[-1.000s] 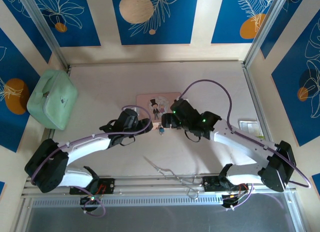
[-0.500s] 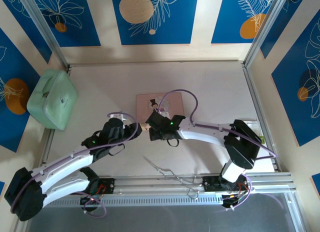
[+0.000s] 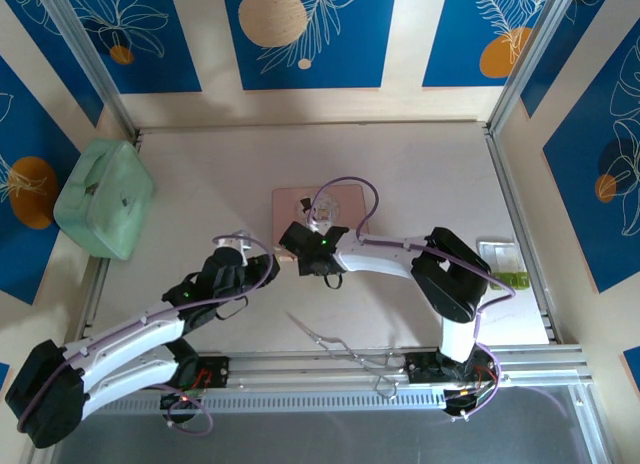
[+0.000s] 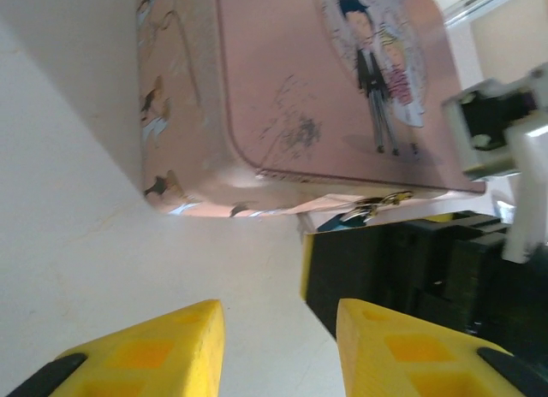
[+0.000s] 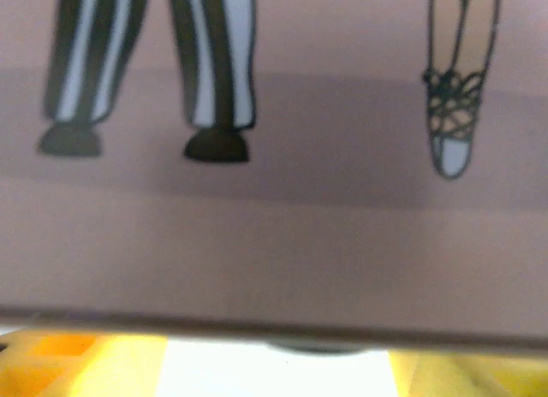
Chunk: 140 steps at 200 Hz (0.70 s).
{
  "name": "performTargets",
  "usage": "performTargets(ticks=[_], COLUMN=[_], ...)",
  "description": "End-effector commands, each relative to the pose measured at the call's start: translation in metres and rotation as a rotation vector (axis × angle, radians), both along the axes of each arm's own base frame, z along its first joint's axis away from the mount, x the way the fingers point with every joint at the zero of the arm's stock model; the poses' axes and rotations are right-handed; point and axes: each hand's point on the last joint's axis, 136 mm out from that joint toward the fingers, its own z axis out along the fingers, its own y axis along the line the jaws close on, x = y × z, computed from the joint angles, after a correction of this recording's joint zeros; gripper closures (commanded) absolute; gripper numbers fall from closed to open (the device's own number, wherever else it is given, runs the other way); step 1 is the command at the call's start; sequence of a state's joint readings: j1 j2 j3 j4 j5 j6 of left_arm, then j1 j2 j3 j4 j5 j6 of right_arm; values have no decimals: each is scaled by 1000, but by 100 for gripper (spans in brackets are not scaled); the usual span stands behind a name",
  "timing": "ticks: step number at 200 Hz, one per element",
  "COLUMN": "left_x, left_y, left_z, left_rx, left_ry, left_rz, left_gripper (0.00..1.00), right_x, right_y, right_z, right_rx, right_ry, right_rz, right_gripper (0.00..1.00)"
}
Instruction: Unlock the padlock with the key
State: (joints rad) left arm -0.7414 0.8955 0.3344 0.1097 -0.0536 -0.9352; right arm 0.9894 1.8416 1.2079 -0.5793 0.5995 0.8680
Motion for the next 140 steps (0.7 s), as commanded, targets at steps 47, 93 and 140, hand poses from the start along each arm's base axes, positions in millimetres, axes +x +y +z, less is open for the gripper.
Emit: performTargets(ticks=[47,93,140], left_x=[-7,-6,-6], left_y=[-18,-20,-24], left_z=[-13,-19,-23], left_rx=[-9,-2,-2], left_ry=[-53,-51,-40], left_rz=[-38,-24,-32], left_gripper=[64,65,66], right_x=[10,12,12], right_y=[-1,2,-2], right_z=[-1,-1,-3], right_rx=[-24,-17,-30], right_ry=[-11,-8,3], right_rz=[-26,-22,-33], right_gripper=[41,49,55])
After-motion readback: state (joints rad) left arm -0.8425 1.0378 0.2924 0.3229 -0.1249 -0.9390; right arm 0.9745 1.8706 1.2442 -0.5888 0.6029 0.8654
